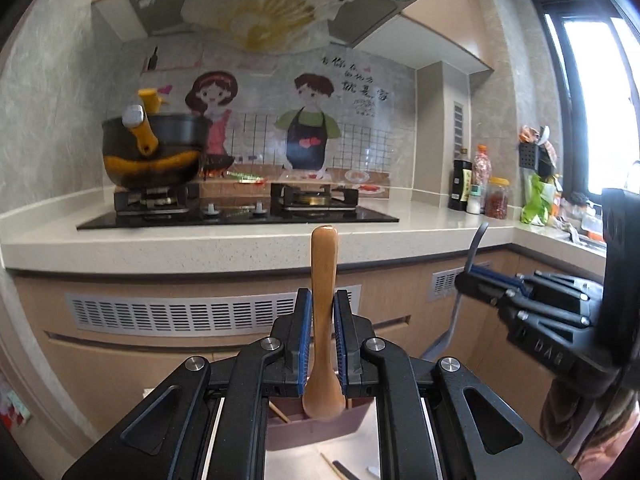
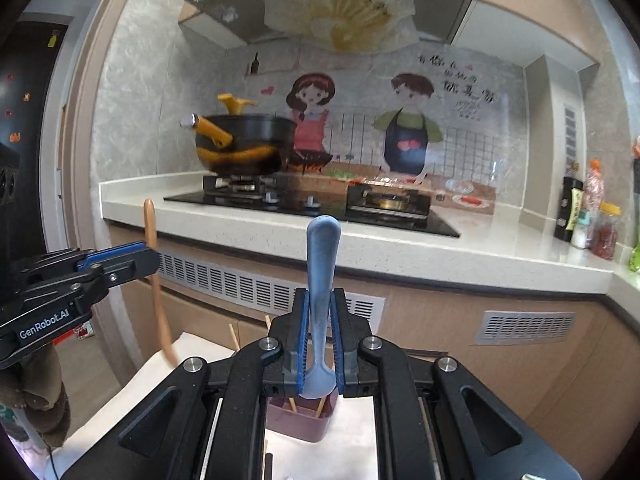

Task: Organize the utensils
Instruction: 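Lower both spoons into the caddy and open both tools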

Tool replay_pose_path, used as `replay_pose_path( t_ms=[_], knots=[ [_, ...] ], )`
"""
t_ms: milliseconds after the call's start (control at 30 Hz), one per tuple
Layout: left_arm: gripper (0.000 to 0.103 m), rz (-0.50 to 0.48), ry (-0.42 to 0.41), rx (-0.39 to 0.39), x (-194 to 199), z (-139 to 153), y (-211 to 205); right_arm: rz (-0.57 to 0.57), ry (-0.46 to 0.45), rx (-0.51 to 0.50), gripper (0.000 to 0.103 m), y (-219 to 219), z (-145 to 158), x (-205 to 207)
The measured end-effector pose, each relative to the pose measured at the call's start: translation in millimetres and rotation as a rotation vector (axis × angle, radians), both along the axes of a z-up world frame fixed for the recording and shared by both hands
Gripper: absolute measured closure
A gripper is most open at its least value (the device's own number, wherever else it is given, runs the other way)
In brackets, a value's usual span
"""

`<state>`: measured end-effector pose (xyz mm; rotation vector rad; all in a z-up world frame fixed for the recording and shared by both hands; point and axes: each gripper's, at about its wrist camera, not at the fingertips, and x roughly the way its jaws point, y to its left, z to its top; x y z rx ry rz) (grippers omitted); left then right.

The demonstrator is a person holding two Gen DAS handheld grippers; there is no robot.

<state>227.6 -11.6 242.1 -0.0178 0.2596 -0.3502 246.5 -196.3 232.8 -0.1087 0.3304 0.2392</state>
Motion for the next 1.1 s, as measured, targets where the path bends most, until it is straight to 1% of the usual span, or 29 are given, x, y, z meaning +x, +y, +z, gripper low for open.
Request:
replay_pose_path(
  t_ms=[100,233,433,500,667,800,933,1000,1033,1067,1100],
  knots=[
    [0.092,-0.006,0.042,-0.019,33.0,-14.0,0.9,0.010,0.045,0.012,0.093,5.0,-14.9,29.5],
    [0.092,-0.002,0.101,-0.024,73.5,-37.2,2.3,0.011,0.100,-0.002,0.093,13.8,-39.6,67.0],
    [0.092,0.001,0.206,-0.017,118.5,-85.9,1.1,0.003,0.204,-0.013,0.093,20.1,-86.4,109.0],
    [0.092,0.002,0.229,-0.019,125.8,-101.6,0.1,0.000,0.242,-0.015,0.093,21.3,-102.5,119.2],
    [0.092,-0.003,0.316,-0.010,144.2,-136.7,-3.5,0.003,0.352,-0.011,0.093,21.2,-143.2,138.6],
    [0.092,-0.002,0.386,-0.004,153.7,-163.5,-7.7,0.011,0.418,-0.008,0.093,22.2,-168.2,144.3],
    [0.091,0.002,0.438,0.018,156.7,-183.2,-12.6,0.021,0.467,-0.027,0.092,24.5,-188.4,147.6],
    [0.089,0.009,0.458,0.025,157.6,-188.9,-14.8,0.046,0.504,-0.043,0.091,27.1,-197.7,148.5],
    [0.088,0.009,0.467,0.029,157.7,-190.5,-15.4,0.058,0.519,-0.051,0.087,28.3,-201.6,148.0],
    [0.082,0.012,0.472,0.028,156.3,-191.4,-14.7,0.057,0.522,-0.056,0.085,28.3,-204.0,146.4],
    [0.076,0.015,0.474,0.027,154.8,-191.6,-14.8,0.053,0.516,-0.059,0.080,27.4,-205.1,144.4]
  ],
)
